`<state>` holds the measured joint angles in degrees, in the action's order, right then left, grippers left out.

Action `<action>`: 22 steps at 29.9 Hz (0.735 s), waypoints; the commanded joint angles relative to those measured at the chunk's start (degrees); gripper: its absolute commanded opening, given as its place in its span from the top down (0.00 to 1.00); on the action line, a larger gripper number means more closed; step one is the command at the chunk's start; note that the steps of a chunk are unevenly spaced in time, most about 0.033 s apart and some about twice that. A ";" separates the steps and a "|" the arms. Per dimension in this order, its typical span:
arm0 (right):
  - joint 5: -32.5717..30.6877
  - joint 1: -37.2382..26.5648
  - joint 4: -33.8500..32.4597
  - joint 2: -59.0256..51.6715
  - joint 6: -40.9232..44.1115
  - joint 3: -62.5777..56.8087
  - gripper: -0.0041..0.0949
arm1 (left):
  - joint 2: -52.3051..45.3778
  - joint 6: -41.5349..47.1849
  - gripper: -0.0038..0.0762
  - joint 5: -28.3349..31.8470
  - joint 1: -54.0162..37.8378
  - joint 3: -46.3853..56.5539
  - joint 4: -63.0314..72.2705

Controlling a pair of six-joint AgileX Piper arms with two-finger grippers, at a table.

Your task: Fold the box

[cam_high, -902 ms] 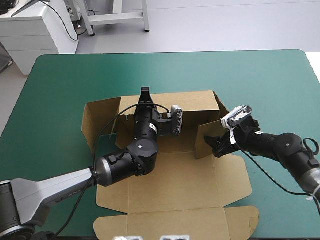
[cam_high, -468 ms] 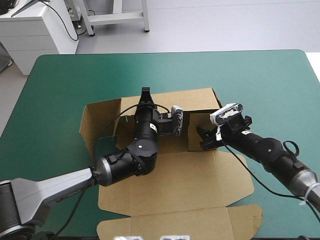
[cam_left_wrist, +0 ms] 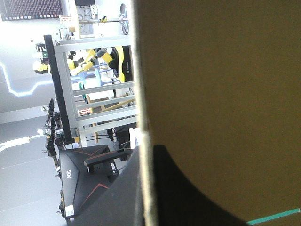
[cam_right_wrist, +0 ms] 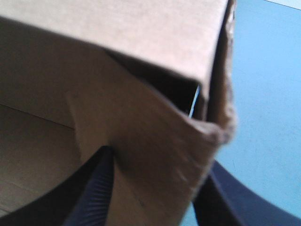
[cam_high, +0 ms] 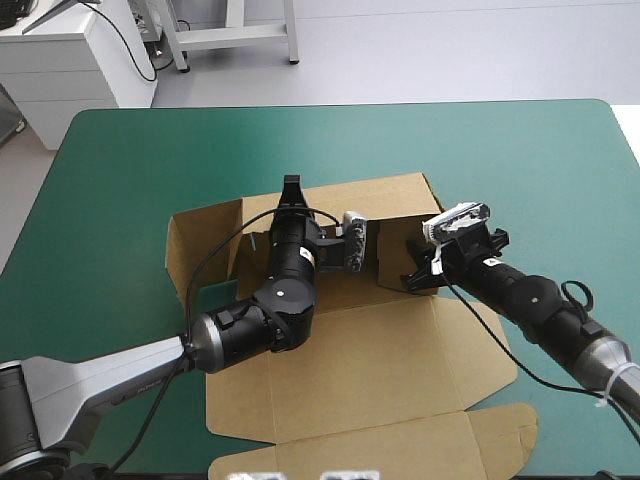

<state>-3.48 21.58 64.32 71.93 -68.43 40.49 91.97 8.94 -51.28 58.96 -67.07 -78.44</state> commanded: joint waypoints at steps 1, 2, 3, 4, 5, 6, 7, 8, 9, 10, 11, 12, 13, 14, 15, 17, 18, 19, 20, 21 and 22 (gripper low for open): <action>1.64 -0.11 0.09 -0.10 -1.39 1.44 0.73 | -2.51 0.31 0.96 0.53 0.34 -1.31 -2.38; 1.64 -0.11 0.08 0.16 -1.65 1.44 0.81 | -2.51 0.31 0.96 0.53 0.34 -1.31 -2.38; 1.77 -0.11 0.08 0.28 -1.76 1.44 0.87 | -2.51 0.31 0.96 0.53 0.34 -1.31 -2.38; 1.77 -0.11 0.08 0.54 -2.68 1.44 0.95 | -2.51 0.31 0.96 0.53 0.34 -1.31 -2.38; 1.90 -0.11 -0.01 0.71 -2.91 1.44 0.98 | -2.51 0.31 0.96 0.53 0.34 -1.31 -2.38; 1.90 -0.11 -0.01 0.67 -3.05 1.44 0.98 | -2.51 0.31 0.96 0.53 0.34 -1.31 -2.38; 2.15 -0.11 -0.01 0.76 -3.05 1.44 0.98 | -2.51 0.31 0.96 0.66 0.34 -1.31 -2.38; 2.17 -0.11 -0.01 0.76 -3.05 1.44 0.98 | -2.51 0.31 0.96 0.77 0.34 -1.31 -2.38; 2.35 -0.11 -0.01 0.76 -3.05 1.44 0.98 | -2.51 0.31 0.96 0.86 0.34 -1.31 -2.38; 2.64 -0.11 -0.01 0.76 -3.05 1.44 0.98 | -2.51 0.31 0.96 1.01 0.34 -1.31 -2.38; 2.79 -0.11 -0.01 0.76 -3.05 1.44 0.98 | -2.51 0.31 0.96 1.01 0.34 -1.31 -2.38; 3.02 -0.11 -0.01 0.76 -3.05 1.44 0.98 | -2.51 0.31 0.96 1.01 0.34 -1.31 -2.38; 3.48 -0.11 -0.01 0.76 -3.05 1.44 0.98 | -2.51 0.31 0.96 1.01 0.34 -1.31 -2.38; 3.48 -0.11 -0.01 0.76 -3.05 1.44 0.98 | -2.51 0.31 0.96 1.01 0.34 -1.31 -2.38; 3.48 -0.11 -0.01 0.76 -3.14 1.44 0.98 | -2.51 0.31 0.96 1.01 0.34 -1.31 -2.38; 3.48 -0.11 -0.01 0.76 -3.93 1.44 0.98 | -2.51 0.31 0.96 1.01 0.34 -1.31 -2.38; 3.48 -0.11 -0.01 0.76 -4.35 1.44 0.97 | -2.51 0.31 0.96 1.01 0.34 -1.31 -2.38; 3.48 -0.11 -0.01 0.76 -4.97 1.44 0.97 | -2.51 0.31 0.96 1.01 0.34 -1.31 -2.38; 3.12 -0.11 -0.01 0.76 -5.55 1.44 0.96 | -2.51 0.31 0.96 1.01 0.34 -1.31 -2.38; 2.93 -0.11 -0.01 0.76 -5.84 1.54 0.94 | -2.51 0.31 0.96 1.01 0.34 -1.31 -2.38; 2.68 -0.11 -0.01 0.76 -5.96 1.54 0.91 | -2.51 0.31 0.96 1.01 0.34 -1.31 -2.38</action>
<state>0.00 21.42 65.22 73.60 -71.88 40.49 91.97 8.98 -51.54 58.96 -67.05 -78.11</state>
